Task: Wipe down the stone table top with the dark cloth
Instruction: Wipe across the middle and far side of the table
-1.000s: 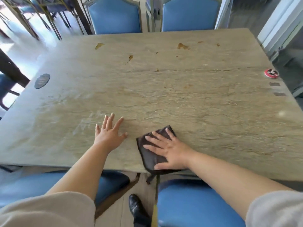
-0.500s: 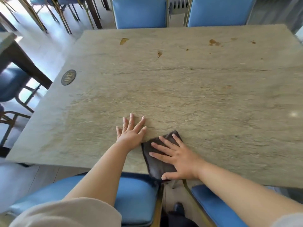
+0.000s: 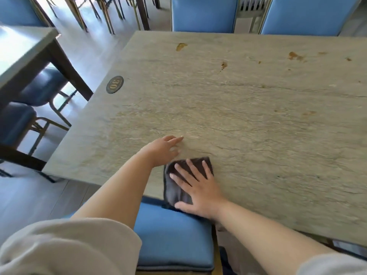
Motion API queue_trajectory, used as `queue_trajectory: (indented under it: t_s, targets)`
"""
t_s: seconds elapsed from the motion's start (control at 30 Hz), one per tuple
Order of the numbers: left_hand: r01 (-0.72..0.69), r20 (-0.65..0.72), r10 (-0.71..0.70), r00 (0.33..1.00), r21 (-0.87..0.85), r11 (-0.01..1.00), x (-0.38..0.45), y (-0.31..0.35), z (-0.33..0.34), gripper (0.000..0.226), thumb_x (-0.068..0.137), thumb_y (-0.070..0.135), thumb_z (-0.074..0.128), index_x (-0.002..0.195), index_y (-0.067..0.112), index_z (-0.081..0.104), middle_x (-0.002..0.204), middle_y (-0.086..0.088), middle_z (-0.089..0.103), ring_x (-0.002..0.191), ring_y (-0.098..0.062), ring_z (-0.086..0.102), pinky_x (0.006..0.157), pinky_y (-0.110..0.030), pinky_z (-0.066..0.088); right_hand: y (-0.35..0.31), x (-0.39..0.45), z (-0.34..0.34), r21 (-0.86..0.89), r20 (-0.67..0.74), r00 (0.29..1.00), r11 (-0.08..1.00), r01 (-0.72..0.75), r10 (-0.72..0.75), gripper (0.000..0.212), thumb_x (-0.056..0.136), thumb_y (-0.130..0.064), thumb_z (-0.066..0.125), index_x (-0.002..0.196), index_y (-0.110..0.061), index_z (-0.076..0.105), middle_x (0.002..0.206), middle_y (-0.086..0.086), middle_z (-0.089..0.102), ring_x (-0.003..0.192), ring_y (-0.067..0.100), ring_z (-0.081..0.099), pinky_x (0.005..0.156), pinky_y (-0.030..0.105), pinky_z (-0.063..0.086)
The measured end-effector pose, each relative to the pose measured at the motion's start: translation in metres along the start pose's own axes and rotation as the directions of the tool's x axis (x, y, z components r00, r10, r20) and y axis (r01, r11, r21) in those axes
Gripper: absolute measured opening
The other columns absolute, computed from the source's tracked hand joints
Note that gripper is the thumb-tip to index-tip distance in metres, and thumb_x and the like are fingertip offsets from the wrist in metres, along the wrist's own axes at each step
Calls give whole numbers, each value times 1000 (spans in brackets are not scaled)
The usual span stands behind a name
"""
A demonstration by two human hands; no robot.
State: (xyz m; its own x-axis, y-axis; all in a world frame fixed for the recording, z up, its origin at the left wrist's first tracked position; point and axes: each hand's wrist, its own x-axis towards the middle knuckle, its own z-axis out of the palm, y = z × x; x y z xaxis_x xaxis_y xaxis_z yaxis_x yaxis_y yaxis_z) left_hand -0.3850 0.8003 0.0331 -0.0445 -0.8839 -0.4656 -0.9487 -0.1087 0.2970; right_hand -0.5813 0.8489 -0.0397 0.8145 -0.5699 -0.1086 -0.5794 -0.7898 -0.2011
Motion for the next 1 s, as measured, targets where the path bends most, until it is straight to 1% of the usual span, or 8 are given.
queue_trajectory:
  t_s: [0.13, 0.2, 0.27, 0.37, 0.6, 0.73, 0.83, 1.0]
  targets:
    - [-33, 1, 34, 999, 276, 961, 4, -68, -14, 65, 99, 48, 40, 153, 41, 4, 163, 8, 1, 150, -16, 0, 120, -44, 6, 38, 29, -14, -41, 36, 994, 994, 104, -103, 82, 77, -86, 8, 149, -47, 8, 160, -14, -2, 147, 18, -12, 115, 50, -15]
    - [8, -24, -1, 1000, 270, 963, 5, -101, -20, 67, 98, 49, 40, 152, 44, 0, 163, 8, -8, 150, -18, -9, 121, -48, 0, 42, 56, -18, 1, -71, 971, 974, -227, 227, 87, 73, -88, -2, 149, -47, 10, 160, -13, 0, 149, 19, -4, 115, 51, -12]
    - [31, -77, -13, 997, 242, 970, 6, -131, -22, 68, 98, 52, 39, 151, 46, -3, 162, 7, -14, 149, -19, -14, 120, -51, -3, 30, 86, -18, 27, -117, 813, 820, -572, 570, 82, 78, -84, 7, 149, -44, 8, 161, -11, -2, 149, 21, -5, 113, 51, -12]
    - [42, -124, -16, 992, 209, 977, 1, -173, -23, 68, 97, 57, 33, 150, 47, -9, 160, 7, -22, 147, -17, -20, 119, -51, -9, -6, 128, -18, 33, -16, 656, 656, -754, 754, 80, 85, -76, 20, 150, -38, -6, 160, -7, -15, 146, 26, -20, 110, 57, -16]
    - [138, -46, -132, 990, 161, 977, -16, -269, -29, 69, 88, 76, 19, 143, 56, -17, 154, 14, -34, 142, -16, -33, 111, -59, -20, -130, 184, 0, -12, 103, 978, 984, -179, 179, 82, 81, -77, 15, 150, -39, -10, 159, -7, -21, 141, 26, -31, 111, 60, -15]
    - [122, -37, -120, 992, 91, 988, -11, -275, -26, 56, 94, 66, 15, 140, 62, -17, 152, 16, -36, 140, -13, -35, 109, -62, -21, -106, 184, -2, -92, 104, 984, 984, 155, -145, 75, 83, -79, 19, 148, -46, 0, 161, -11, -7, 147, 21, -15, 114, 49, -16]
    - [110, -15, -110, 994, 16, 994, -10, -279, -28, 50, 95, 64, 9, 139, 63, -14, 153, 17, -35, 139, -11, -35, 109, -59, -23, -78, 196, -5, -48, -32, 981, 980, -193, 192, 76, 80, -83, 8, 147, -49, 5, 160, -12, -2, 148, 18, -7, 117, 55, -1]
    - [102, -28, -102, 994, -11, 995, -11, -279, -25, 56, 87, 75, 4, 140, 64, -12, 150, 21, -36, 138, -9, -37, 108, -59, -25, -84, 243, -13, 71, -10, 602, 601, -796, 798, 77, 84, -78, 16, 150, -43, -3, 160, -8, -14, 147, 22, -16, 113, 54, -12]
